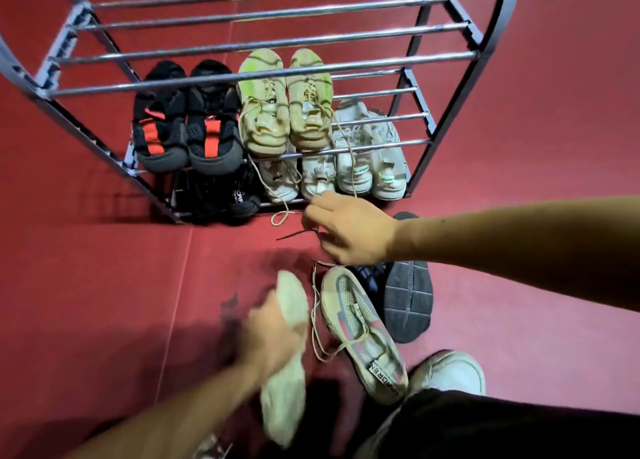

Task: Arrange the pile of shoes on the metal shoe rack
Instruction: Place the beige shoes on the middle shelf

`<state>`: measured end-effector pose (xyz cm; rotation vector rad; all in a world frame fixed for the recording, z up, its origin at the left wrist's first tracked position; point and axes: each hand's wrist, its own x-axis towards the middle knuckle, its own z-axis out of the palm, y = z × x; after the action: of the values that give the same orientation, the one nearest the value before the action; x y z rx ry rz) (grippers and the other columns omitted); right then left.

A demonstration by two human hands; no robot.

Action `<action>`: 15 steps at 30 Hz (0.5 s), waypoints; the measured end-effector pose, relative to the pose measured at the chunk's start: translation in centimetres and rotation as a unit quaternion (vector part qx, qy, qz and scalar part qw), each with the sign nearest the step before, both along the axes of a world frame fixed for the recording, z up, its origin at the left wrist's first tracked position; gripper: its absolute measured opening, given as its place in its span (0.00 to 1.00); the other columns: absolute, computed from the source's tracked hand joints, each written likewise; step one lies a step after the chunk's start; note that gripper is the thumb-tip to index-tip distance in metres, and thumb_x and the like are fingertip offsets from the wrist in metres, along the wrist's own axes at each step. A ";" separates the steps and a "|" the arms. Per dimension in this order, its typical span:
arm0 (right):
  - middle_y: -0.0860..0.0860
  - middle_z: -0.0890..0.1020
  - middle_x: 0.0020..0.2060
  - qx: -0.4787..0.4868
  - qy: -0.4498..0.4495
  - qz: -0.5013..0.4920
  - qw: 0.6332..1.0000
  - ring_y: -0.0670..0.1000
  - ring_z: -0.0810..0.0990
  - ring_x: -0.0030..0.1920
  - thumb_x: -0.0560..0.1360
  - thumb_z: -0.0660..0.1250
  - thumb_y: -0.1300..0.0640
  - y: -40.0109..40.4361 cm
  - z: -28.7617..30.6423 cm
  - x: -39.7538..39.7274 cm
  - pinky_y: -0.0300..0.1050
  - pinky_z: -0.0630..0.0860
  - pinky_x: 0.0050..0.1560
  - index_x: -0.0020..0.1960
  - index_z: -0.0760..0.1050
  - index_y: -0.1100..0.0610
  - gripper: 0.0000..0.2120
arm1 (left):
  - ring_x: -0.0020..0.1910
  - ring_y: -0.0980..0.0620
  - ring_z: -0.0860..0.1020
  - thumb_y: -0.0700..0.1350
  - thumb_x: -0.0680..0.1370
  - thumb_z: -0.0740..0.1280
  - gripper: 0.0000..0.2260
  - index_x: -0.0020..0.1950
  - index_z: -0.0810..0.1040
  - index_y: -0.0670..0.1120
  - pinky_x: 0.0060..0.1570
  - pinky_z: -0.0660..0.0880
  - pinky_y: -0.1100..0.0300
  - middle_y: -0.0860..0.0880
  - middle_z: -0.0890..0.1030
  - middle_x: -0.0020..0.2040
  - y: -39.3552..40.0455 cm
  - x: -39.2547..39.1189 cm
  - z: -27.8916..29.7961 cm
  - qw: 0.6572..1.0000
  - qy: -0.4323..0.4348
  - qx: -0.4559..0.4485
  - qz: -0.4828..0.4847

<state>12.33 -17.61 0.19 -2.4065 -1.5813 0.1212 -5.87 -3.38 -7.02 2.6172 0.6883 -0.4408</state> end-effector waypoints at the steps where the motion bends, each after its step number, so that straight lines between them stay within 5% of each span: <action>1: 0.55 0.78 0.46 0.004 0.018 0.006 1.000 0.58 0.76 0.48 0.69 0.65 0.58 -0.2 -0.6 -0.3 0.49 0.74 0.47 0.51 0.74 0.58 0.11 | 0.51 0.36 0.81 0.57 0.72 0.70 0.21 0.58 0.70 0.47 0.48 0.78 0.48 0.40 0.83 0.50 1.4 1.0 0.9 0.997 -0.065 -0.010 0.037; 3: 0.54 0.78 0.45 -0.043 0.036 0.015 0.998 0.58 0.77 0.48 0.69 0.66 0.56 -0.7 -2.3 -0.5 0.50 0.76 0.44 0.48 0.73 0.57 0.09 | 0.49 0.37 0.79 0.54 0.75 0.69 0.16 0.54 0.70 0.46 0.47 0.76 0.46 0.42 0.81 0.47 3.7 2.5 1.8 0.982 -0.182 -0.005 0.043; 5: 0.55 0.78 0.46 -0.134 0.024 0.054 0.989 0.59 0.78 0.49 0.69 0.65 0.54 -1.3 -4.2 0.0 0.54 0.79 0.45 0.49 0.73 0.57 0.11 | 0.47 0.40 0.76 0.49 0.74 0.69 0.12 0.53 0.74 0.45 0.47 0.74 0.47 0.45 0.78 0.46 5.5 2.8 1.5 0.950 -0.288 0.067 -0.099; 8: 0.55 0.78 0.55 -0.280 -0.036 0.147 0.948 0.59 0.78 0.56 0.71 0.67 0.54 -1.2 -5.4 0.3 0.53 0.79 0.53 0.59 0.75 0.56 0.17 | 0.49 0.42 0.75 0.44 0.62 0.74 0.22 0.55 0.78 0.46 0.47 0.75 0.50 0.46 0.76 0.49 7.1 1.0 -2.1 0.924 -0.194 0.162 -0.286; 11: 0.54 0.69 0.71 -0.375 -0.034 0.169 0.911 0.57 0.72 0.67 0.76 0.65 0.53 -0.7 -7.3 -0.7 0.52 0.72 0.62 0.72 0.67 0.52 0.25 | 0.66 0.41 0.75 0.43 0.54 0.76 0.34 0.61 0.79 0.46 0.55 0.80 0.51 0.46 0.78 0.60 8.1 -2.7 -6.6 0.923 -0.022 0.150 -0.353; 13: 0.54 0.66 0.71 -0.364 -0.034 0.138 0.920 0.56 0.73 0.65 0.75 0.67 0.47 -0.2 -9.2 -1.8 0.51 0.74 0.58 0.71 0.65 0.50 0.26 | 0.72 0.41 0.71 0.43 0.57 0.71 0.32 0.62 0.78 0.46 0.60 0.79 0.50 0.46 0.77 0.65 8.4 -3.9 -8.0 0.935 -0.029 0.120 -0.334; 15: 0.54 0.62 0.73 -0.378 -0.018 0.077 0.922 0.57 0.70 0.64 0.72 0.69 0.43 0.4 -11.0 -2.9 0.51 0.76 0.56 0.73 0.61 0.51 0.34 | 0.67 0.43 0.74 0.43 0.64 0.63 0.22 0.58 0.78 0.46 0.59 0.78 0.48 0.48 0.78 0.60 8.2 -3.3 -7.5 0.956 -0.098 0.063 -0.268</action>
<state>9.43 -17.19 -10.79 -2.8063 -2.0071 0.8710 -9.16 4.83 -14.51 2.9002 -0.0726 -0.2840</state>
